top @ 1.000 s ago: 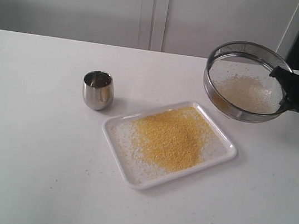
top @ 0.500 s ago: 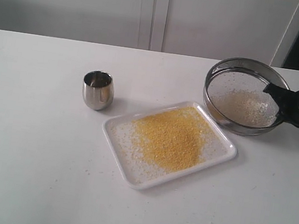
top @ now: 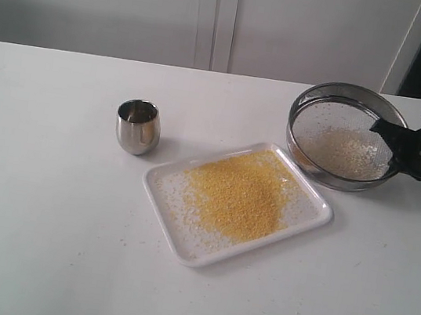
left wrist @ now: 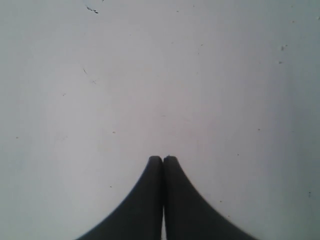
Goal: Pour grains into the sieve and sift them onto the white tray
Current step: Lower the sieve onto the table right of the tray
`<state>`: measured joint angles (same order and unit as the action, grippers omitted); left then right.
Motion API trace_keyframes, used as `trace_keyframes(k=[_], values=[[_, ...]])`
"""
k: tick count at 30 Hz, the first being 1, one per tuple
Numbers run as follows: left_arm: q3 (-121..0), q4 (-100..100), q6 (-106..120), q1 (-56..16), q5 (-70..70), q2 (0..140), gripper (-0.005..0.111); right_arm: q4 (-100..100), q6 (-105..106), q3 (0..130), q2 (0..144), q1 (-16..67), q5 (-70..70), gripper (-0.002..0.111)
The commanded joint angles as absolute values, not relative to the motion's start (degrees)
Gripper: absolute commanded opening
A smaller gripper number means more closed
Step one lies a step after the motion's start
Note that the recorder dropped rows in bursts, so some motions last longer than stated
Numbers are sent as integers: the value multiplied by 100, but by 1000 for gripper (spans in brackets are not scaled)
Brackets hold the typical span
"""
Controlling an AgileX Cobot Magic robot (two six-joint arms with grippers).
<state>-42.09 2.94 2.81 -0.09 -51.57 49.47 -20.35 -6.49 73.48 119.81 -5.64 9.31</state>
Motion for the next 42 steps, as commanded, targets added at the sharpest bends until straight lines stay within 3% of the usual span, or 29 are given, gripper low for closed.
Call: trace_keyframes(k=[1, 12, 27, 42], values=[[-4170, 312, 302, -10, -5185, 4902, 0, -2075, -647, 7419, 11948, -632, 743, 0], [-4170, 312, 302, -10, -5185, 4902, 0, -2075, -647, 7419, 11948, -632, 767, 1], [-4170, 312, 302, -10, -5185, 4902, 0, -2086, -647, 7419, 11948, -632, 892, 52], [-4170, 312, 302, -10, -5185, 4902, 0, -2086, -647, 7419, 11881, -632, 1177, 53]])
